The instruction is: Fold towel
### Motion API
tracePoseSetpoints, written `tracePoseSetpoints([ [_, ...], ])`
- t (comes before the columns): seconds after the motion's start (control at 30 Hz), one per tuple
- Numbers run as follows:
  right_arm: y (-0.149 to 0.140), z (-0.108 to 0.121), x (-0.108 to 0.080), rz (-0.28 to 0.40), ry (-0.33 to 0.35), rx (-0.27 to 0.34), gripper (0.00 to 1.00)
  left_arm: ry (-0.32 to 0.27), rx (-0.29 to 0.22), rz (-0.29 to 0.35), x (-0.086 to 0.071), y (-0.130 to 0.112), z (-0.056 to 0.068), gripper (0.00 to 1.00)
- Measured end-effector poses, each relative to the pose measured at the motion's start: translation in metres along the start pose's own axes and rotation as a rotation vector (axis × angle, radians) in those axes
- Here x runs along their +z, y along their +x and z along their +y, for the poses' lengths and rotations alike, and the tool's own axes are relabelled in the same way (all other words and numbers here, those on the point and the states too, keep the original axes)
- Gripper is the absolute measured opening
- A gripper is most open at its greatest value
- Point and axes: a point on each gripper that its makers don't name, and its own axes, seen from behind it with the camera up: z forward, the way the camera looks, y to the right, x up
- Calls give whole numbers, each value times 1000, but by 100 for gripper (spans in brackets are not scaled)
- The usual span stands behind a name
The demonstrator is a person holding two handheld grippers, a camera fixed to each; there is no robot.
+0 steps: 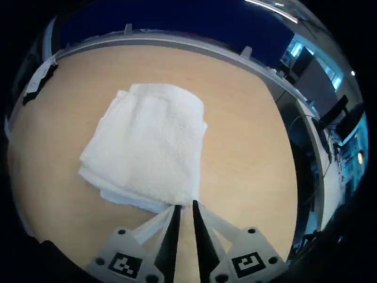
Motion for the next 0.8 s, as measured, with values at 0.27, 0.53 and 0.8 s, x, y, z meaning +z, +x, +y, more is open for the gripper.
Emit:
tracePoseSetpoints([
  [0.27,2,11,-10,31,-49,22,81,0,-1,1,-3,1,-2,100],
  [0.53,-2,6,-13,19,-23,35,100,-3,-3,7,-2,3,-1,99],
  [0.8,0,5,-19,30,-21,33,100,-1,-5,8,-2,2,-5,100],
])
